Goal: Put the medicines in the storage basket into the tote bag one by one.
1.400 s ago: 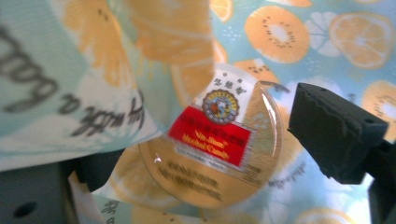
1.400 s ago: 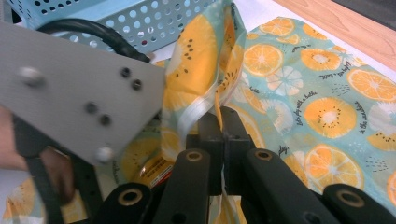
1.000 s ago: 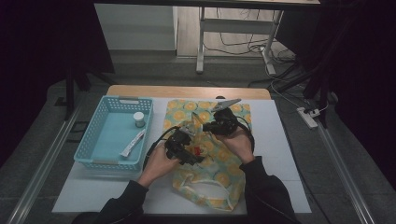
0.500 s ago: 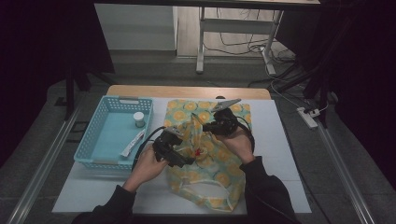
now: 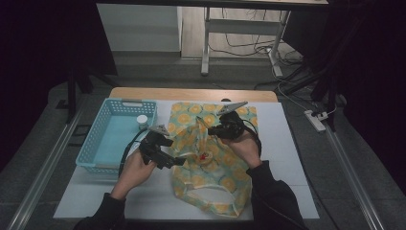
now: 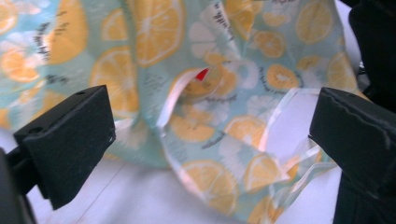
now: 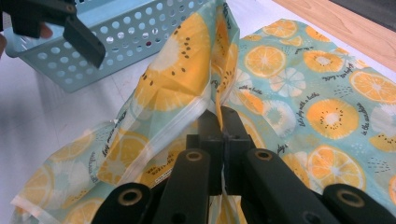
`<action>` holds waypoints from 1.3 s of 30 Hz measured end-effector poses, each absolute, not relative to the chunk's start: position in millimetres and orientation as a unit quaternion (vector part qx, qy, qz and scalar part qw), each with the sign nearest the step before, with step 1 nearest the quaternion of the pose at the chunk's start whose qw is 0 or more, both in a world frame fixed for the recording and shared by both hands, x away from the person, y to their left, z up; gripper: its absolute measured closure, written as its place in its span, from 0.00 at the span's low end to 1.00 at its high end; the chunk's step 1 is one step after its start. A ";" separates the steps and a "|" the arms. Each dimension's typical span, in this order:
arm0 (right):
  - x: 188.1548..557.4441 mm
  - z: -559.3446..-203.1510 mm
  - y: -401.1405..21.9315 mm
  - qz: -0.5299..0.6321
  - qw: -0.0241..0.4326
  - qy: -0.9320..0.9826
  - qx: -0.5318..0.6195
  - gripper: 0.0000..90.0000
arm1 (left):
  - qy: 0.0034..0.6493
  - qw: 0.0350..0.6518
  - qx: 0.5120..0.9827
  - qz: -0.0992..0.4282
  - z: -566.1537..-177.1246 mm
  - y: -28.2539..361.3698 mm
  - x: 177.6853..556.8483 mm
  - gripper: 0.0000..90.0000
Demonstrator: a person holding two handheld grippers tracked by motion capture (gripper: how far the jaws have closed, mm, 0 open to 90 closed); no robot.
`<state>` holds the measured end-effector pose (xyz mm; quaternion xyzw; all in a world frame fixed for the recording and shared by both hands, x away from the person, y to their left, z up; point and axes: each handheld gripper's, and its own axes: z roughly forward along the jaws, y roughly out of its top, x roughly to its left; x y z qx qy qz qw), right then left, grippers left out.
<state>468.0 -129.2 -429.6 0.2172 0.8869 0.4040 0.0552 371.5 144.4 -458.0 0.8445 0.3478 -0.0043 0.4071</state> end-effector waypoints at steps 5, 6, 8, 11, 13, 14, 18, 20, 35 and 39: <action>467.0 -428.5 -129.1 0.405 0.055 0.887 0.216 1.00 | 0.362 0.404 0.840 0.024 -451.2 160.4 369.0 0.00; 466.9 -428.3 -129.1 0.405 0.056 0.887 0.215 1.00 | 0.365 0.404 0.839 0.026 -449.9 163.8 368.7 0.00; 466.8 -428.2 -129.2 0.405 0.055 0.887 0.215 1.00 | 0.370 0.404 0.836 0.028 -448.2 170.1 368.3 0.00; 466.9 -428.4 -129.4 0.404 0.055 0.887 0.215 1.00 | 0.379 0.397 0.835 0.043 -446.8 178.5 368.5 0.00; 466.8 -428.5 -129.2 0.404 0.055 0.887 0.215 1.00 | 0.387 0.394 0.832 0.047 -447.3 184.4 369.4 0.00; 466.8 -428.5 -129.1 0.404 0.055 0.888 0.215 1.00 | 0.391 0.392 0.831 0.050 -447.6 187.4 369.9 0.00; 467.2 -428.9 -129.3 0.403 0.055 0.888 0.215 1.00 | 0.413 0.387 0.822 0.058 -448.9 197.6 371.4 0.00; 467.4 -429.1 -129.7 0.403 0.054 0.888 0.215 1.00 | 0.421 0.383 0.819 0.063 -449.6 201.8 371.9 0.00; 467.6 -428.6 -130.4 0.405 0.053 0.888 0.213 1.00 | 0.460 0.359 0.805 0.104 -459.2 230.5 377.7 0.00; 467.8 -428.7 -130.7 0.404 0.052 0.888 0.214 1.00 | 0.471 0.347 0.804 0.111 -463.3 236.9 379.9 0.01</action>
